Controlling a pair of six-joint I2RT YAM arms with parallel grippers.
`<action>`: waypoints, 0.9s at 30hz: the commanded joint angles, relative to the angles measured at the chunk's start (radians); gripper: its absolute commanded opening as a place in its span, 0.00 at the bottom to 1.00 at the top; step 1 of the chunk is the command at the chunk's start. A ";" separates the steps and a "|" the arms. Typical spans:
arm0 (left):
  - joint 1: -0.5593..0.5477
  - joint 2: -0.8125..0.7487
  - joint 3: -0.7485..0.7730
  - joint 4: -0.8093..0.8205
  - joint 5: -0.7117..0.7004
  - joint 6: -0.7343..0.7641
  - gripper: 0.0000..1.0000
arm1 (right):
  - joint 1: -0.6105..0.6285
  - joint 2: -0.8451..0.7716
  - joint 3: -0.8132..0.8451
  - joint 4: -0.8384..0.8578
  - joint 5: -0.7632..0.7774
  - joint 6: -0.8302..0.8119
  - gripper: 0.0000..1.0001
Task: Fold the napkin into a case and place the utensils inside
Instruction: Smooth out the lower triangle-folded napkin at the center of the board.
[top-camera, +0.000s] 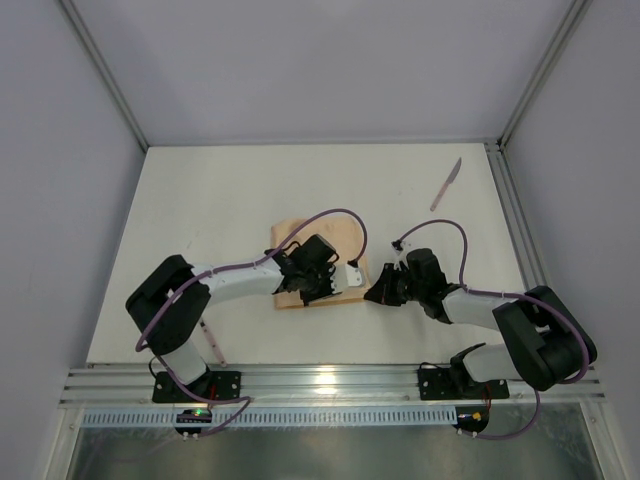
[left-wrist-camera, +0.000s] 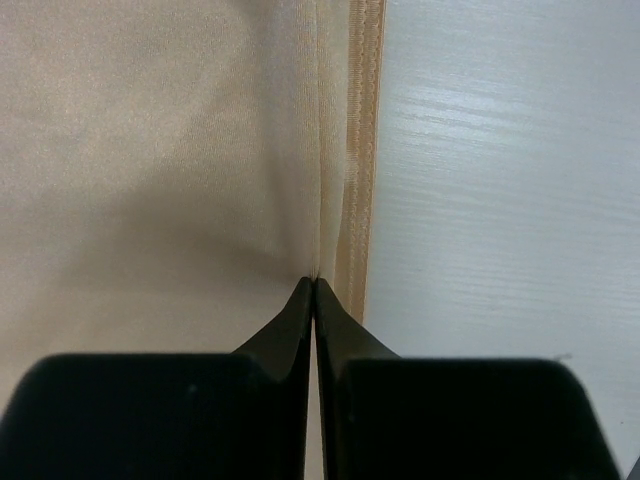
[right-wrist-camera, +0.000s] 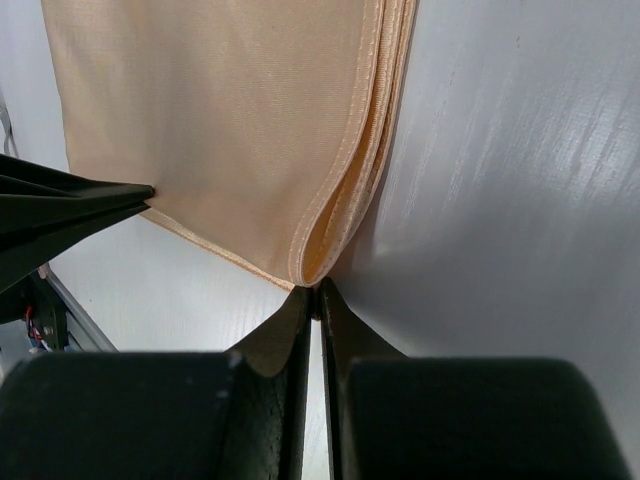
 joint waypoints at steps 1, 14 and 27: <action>-0.003 -0.033 0.011 -0.004 0.015 0.001 0.00 | 0.001 0.000 -0.015 -0.008 0.030 -0.003 0.08; -0.003 -0.139 -0.032 -0.063 0.022 0.018 0.00 | 0.001 -0.018 -0.018 -0.007 0.031 0.008 0.08; -0.003 -0.044 -0.013 -0.030 -0.026 0.016 0.11 | 0.001 -0.033 -0.024 -0.012 0.033 0.008 0.08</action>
